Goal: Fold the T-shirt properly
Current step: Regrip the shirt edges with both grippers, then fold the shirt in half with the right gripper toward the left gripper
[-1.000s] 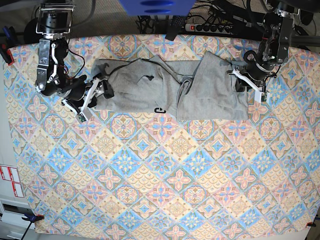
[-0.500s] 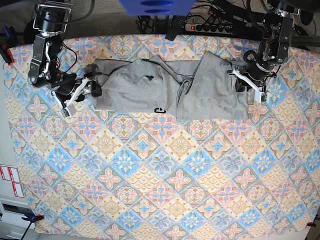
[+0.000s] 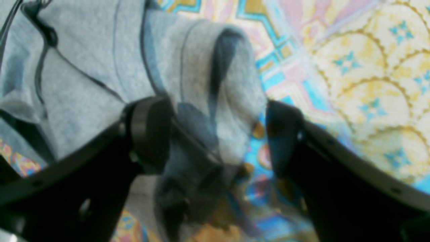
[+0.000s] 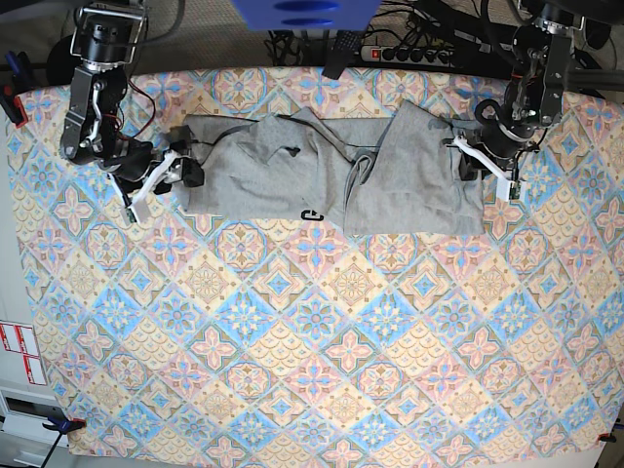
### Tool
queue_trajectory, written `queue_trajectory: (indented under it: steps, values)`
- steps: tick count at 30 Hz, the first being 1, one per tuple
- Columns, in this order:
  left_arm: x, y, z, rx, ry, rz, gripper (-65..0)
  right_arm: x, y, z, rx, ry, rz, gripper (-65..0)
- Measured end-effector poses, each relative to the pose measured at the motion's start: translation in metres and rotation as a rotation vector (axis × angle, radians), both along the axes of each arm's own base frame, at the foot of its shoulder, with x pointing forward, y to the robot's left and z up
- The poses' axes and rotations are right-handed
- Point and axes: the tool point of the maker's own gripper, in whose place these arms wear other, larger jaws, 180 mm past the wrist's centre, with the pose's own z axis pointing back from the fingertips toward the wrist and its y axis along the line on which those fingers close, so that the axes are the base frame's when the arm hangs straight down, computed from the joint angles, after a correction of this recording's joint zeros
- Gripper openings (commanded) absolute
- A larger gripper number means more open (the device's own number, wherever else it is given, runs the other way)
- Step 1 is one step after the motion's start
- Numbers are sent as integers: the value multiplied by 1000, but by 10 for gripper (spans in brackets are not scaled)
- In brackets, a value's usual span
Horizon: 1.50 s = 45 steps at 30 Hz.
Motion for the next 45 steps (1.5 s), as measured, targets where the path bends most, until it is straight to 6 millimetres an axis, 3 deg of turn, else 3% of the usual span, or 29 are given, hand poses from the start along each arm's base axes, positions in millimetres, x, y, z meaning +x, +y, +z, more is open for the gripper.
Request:
queue_trajectory:
  steps: [5,12,16,20,21,25,31,34,38,42,45]
  values:
    - [0,-1,0,-2,0,1,-650,-10,14,-4,46,3,-2,-234]
    - [0,-1,0,-2,-1,1,-650,-13,49,-5,83,5,70,-254]
    - [1,-1,0,-2,-2,1,-650,-16,60,-7,103,16,79,-408]
    - [1,-1,0,-2,-2,1,-650,-21,60,-11,96,41,84,-640]
    - [1,-1,0,-2,-2,1,-650,-21,60,-11,96,41,84,-650]
    - [1,-1,0,-3,-2,2,-650,-20,58,-11,93,38,78,-647]
    - [0,-21,-4,-57,-4,21,-650,-18,38,-10,84,43,13,-648]
    - [-1,-32,-6,-82,-6,31,-650,-3,30,-5,48,29,24,-648]
    - [-3,-60,-10,-112,-1,-25,-650,23,25,8,32,-19,19,-648]
    - [0,-88,-10,-135,1,-100,-650,25,16,10,-3,-1,37,-648]
    - [-1,-94,-10,-147,3,-111,-650,26,15,21,-50,-16,74,-648]
